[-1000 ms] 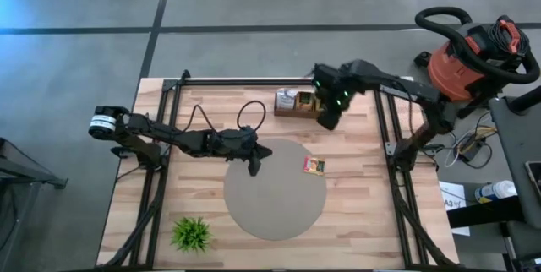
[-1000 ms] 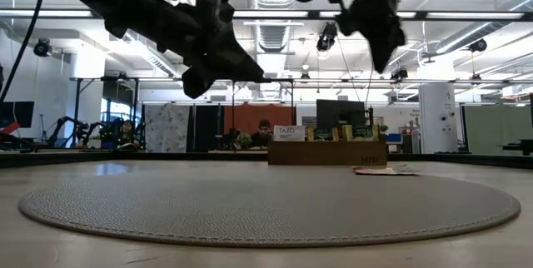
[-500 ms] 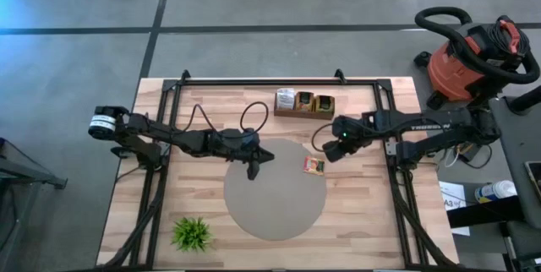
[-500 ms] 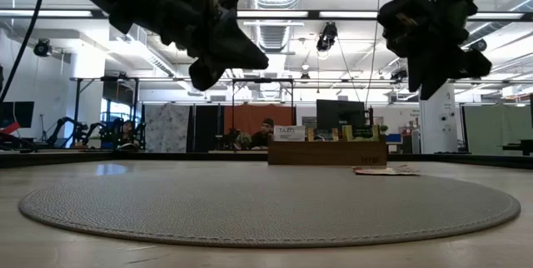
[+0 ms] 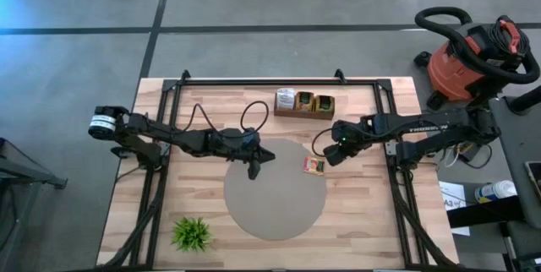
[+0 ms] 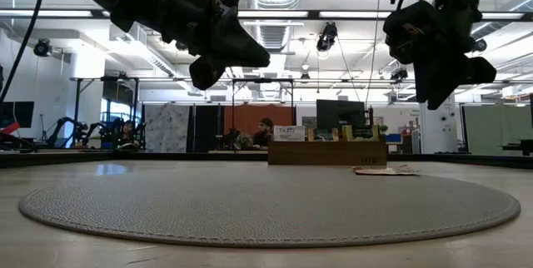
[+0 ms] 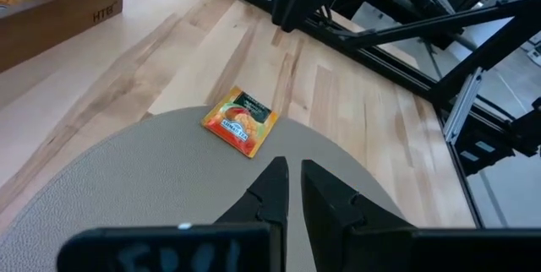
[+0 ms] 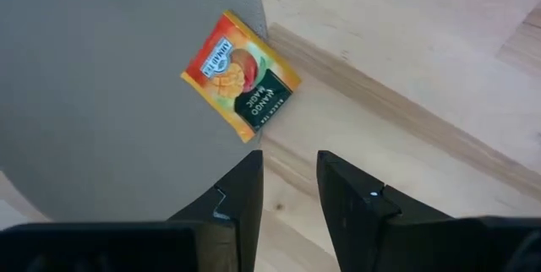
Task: Pick & Place Tea
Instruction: Put the orange tea bag into the middle section of the wooden organizer
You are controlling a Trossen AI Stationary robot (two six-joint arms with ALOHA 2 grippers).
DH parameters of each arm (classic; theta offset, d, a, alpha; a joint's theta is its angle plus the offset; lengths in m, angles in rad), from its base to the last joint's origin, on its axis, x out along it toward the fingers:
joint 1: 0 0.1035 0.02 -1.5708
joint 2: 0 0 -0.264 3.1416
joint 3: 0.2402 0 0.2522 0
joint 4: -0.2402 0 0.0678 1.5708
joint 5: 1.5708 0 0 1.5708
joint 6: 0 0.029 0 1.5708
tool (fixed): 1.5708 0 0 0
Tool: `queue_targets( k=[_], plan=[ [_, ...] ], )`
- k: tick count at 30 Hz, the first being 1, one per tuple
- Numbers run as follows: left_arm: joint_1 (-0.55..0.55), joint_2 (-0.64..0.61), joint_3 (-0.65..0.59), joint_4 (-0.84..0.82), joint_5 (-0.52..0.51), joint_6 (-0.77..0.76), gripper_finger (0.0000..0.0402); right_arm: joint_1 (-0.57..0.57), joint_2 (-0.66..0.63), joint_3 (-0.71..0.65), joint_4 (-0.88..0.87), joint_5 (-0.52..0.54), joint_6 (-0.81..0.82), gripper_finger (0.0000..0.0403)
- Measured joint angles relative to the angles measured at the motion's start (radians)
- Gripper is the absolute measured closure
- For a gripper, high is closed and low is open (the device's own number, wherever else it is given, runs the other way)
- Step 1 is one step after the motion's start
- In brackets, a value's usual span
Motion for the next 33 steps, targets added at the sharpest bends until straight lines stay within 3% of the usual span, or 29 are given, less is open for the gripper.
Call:
queue_targets(
  k=[19,33],
  plan=[
    [0.0,0.0,0.0,0.001,-0.011,-0.042,0.0371,-0.002,0.0,-0.076,-0.002,0.001,-0.064,0.0291],
    [0.003,0.0,0.003,0.0,-0.04,-0.062,0.0371,-0.002,0.0,-0.177,0.025,-0.074,-0.076,0.0291]
  ],
)
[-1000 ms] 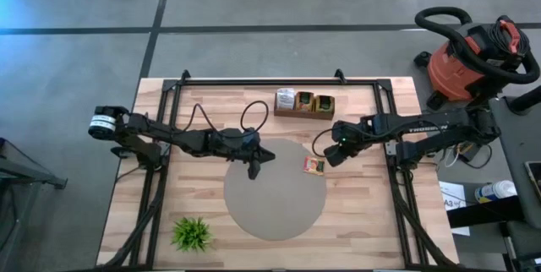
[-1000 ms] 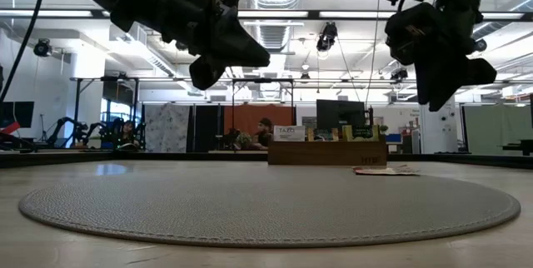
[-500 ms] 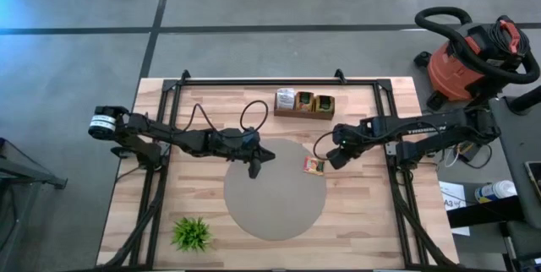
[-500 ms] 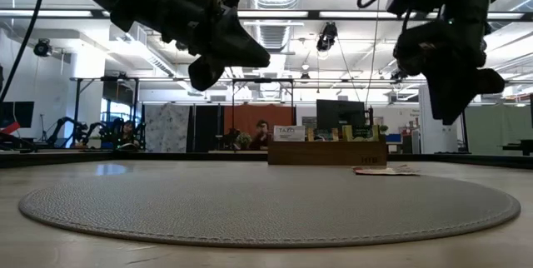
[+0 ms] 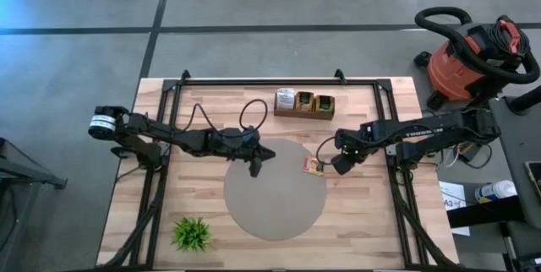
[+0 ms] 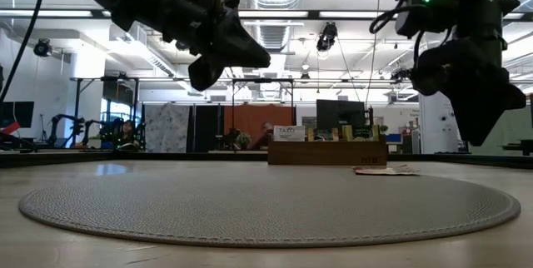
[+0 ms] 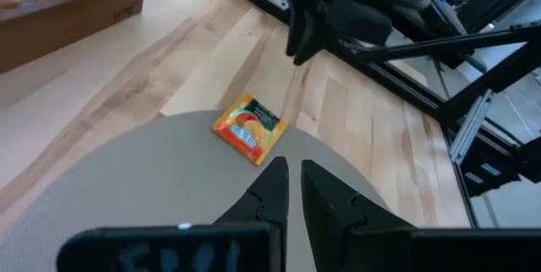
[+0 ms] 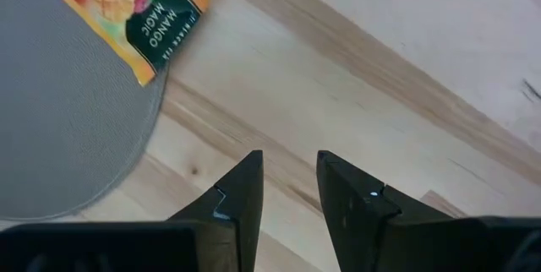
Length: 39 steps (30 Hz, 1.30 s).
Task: Pick & Place Tea
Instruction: Put the orange tea bag into the middle section of the wooden organizer
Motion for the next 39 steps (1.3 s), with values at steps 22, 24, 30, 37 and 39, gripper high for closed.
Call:
queue_targets(
  k=[22,24,30,37,39],
  plan=[
    [0.001,0.0,0.027,0.002,-0.017,-0.014,0.0371,0.002,0.0,-0.005,0.002,-0.025,-0.003,0.0309],
    [0.001,0.0,0.027,0.002,-0.018,-0.018,0.0371,0.002,0.0,-0.005,0.002,-0.025,-0.003,0.0312],
    [0.001,0.0,0.027,0.002,-0.018,-0.022,0.0371,0.002,0.0,-0.005,0.001,-0.025,-0.003,0.0316],
    [0.001,0.0,0.027,0.002,-0.018,-0.022,0.0371,0.002,0.0,-0.005,0.001,-0.035,-0.003,0.031],
    [0.001,0.0,0.027,0.002,-0.018,-0.022,0.0371,0.003,0.0,-0.005,0.001,-0.039,-0.003,0.0311]
  ],
)
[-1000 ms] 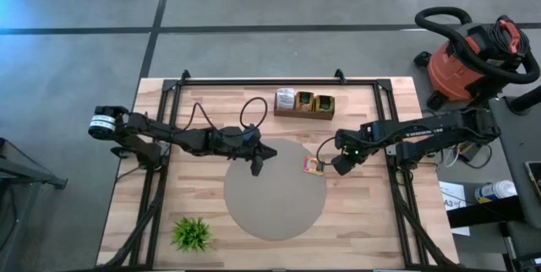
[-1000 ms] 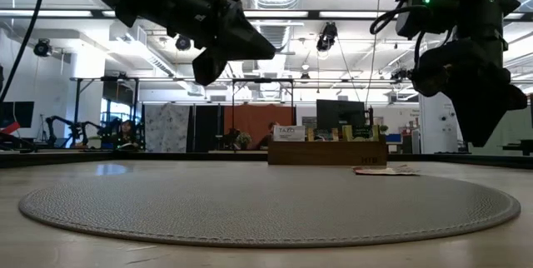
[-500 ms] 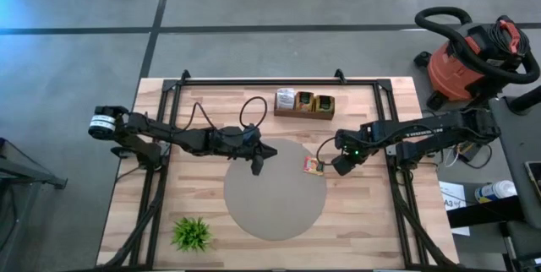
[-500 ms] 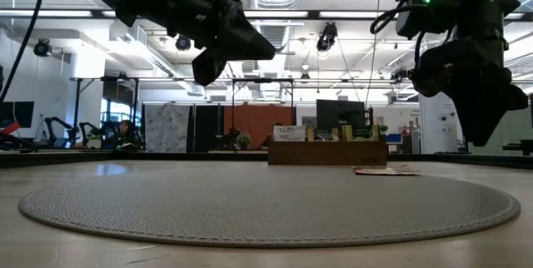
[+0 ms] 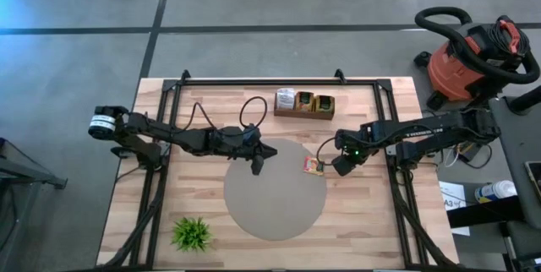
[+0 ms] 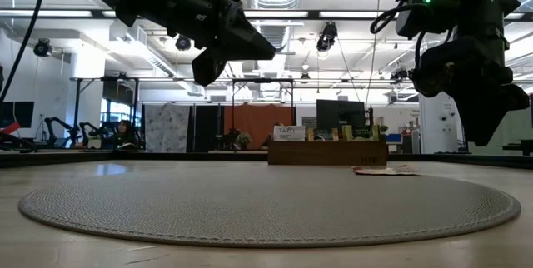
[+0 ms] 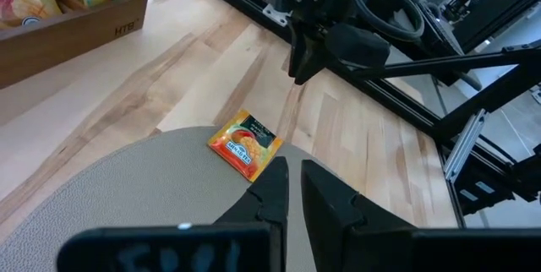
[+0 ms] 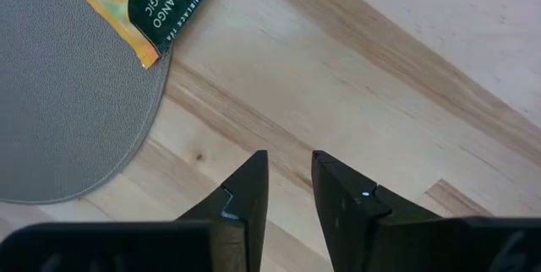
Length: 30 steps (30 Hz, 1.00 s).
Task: Pick & Place Tea
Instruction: Put the orange tea bag into the middle section of the wooden organizer
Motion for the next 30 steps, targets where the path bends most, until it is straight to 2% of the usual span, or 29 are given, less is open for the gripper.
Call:
queue_targets(
  k=[30],
  plan=[
    [0.0,0.0,-0.001,0.0,0.0,0.006,0.0371,0.0,0.0,0.0,-0.002,-0.03,0.001,0.0318]
  ],
)
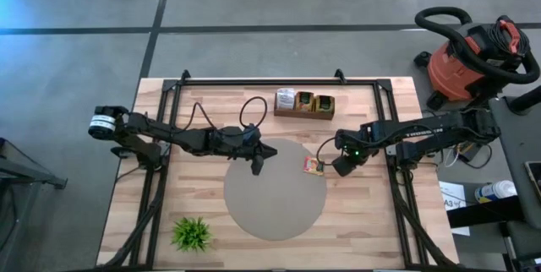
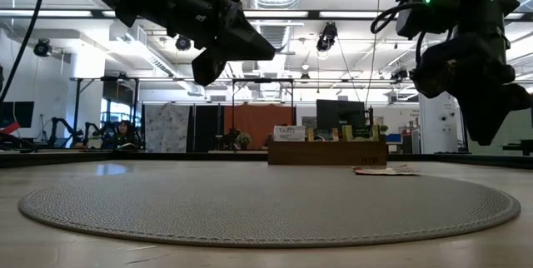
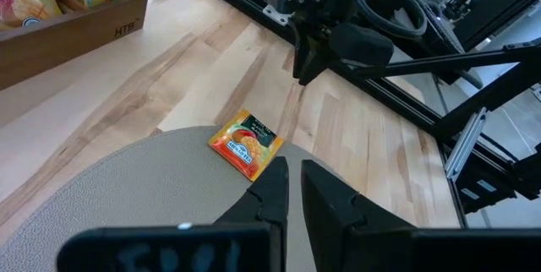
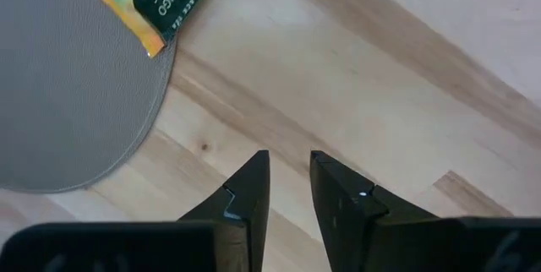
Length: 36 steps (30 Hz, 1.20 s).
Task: Pick & Place Tea
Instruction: Put the orange tea bag into the middle section of the wooden organizer
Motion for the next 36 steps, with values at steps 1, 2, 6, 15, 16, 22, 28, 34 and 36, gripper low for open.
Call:
queue_targets(
  k=[1,2,6,15,16,22,28,34,36],
  plan=[
    [0.0,0.0,0.0,0.0,0.0,0.0,0.0371,0.0,0.0,0.0,0.0,-0.008,0.0,0.0317],
    [0.0,0.0,0.0,0.0,0.0,0.0,0.0371,0.001,0.0,0.0,0.0,-0.023,0.0,0.0316],
    [0.0,0.007,0.0,0.004,0.001,0.012,0.0371,0.028,0.0,-0.008,0.0,-0.05,0.008,0.0304],
    [-0.001,0.062,0.018,0.106,-0.033,0.163,0.0369,0.159,-0.001,-0.04,0.062,-0.042,0.187,0.0238],
    [-0.001,0.07,0.028,0.104,-0.035,0.185,0.0365,0.177,-0.002,-0.045,0.091,-0.03,0.22,0.0229],
    [-0.001,0.163,0.123,0.065,-0.034,0.315,0.033,0.266,-0.005,-0.081,0.257,0.139,0.456,0.0194],
    [-0.001,0.317,0.238,0.043,0.034,0.459,0.0327,0.286,-0.006,-0.139,0.436,0.278,0.64,0.019],
    [0.015,0.465,0.376,-0.027,0.091,0.541,0.0327,0.285,-0.006,-0.212,0.547,0.372,0.729,0.019],
    [0.02,0.506,0.418,-0.079,0.132,0.546,0.0327,0.282,-0.006,-0.243,0.602,0.374,0.744,0.0191]
  ],
)
